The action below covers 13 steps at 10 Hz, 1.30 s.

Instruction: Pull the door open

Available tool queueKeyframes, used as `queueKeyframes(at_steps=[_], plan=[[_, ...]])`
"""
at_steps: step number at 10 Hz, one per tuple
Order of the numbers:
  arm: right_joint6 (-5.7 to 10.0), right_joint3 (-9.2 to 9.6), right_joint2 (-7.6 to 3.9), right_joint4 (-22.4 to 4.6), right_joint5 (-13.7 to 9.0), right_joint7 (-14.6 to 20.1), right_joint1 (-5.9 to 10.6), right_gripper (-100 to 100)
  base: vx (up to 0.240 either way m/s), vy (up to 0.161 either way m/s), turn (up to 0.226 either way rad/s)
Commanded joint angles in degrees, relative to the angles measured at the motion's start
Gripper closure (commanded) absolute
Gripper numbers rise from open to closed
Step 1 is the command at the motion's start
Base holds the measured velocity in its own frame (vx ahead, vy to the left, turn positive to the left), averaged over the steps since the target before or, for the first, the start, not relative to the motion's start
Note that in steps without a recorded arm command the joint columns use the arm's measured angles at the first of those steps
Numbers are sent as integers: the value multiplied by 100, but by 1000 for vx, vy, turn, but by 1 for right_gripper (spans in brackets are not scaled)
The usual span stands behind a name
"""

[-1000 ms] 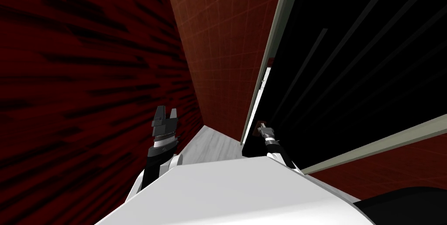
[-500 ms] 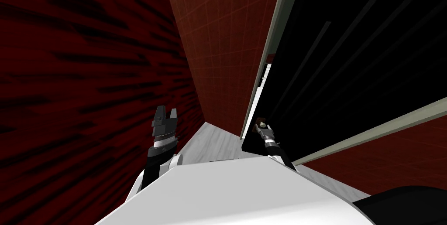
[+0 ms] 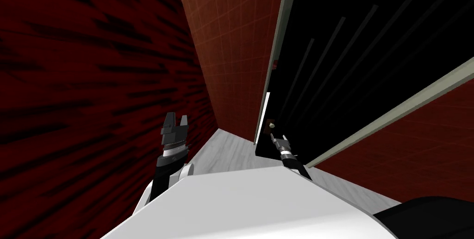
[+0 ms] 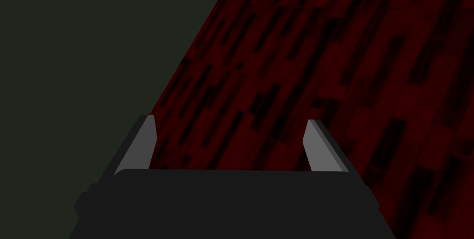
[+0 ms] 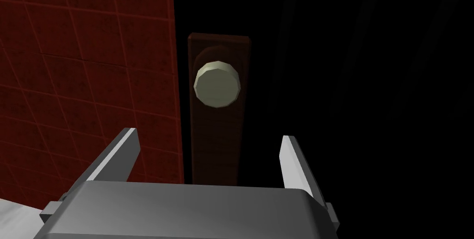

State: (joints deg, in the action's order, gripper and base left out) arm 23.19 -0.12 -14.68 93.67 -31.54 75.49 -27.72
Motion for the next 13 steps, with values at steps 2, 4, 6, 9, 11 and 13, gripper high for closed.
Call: queueKeyframes(at_steps=[2, 4, 6, 9, 11, 13], plan=[[34, -106, -36, -136, -55, 33, 88, -100, 149, -25, 95], [64, -200, -67, -258, -104, 62, 167, -100, 186, -61, 86], [83, -205, -68, -309, -106, 64, 197, -100, 152, -22, 48], [83, -205, -68, -309, -106, 64, 197, 100, -25, -2, -4], [83, -205, -68, -309, -106, 64, 197, 100, -16, 4, -1], [108, -141, -195, -329, -105, 173, 148, 100, -65, -25, 82]])
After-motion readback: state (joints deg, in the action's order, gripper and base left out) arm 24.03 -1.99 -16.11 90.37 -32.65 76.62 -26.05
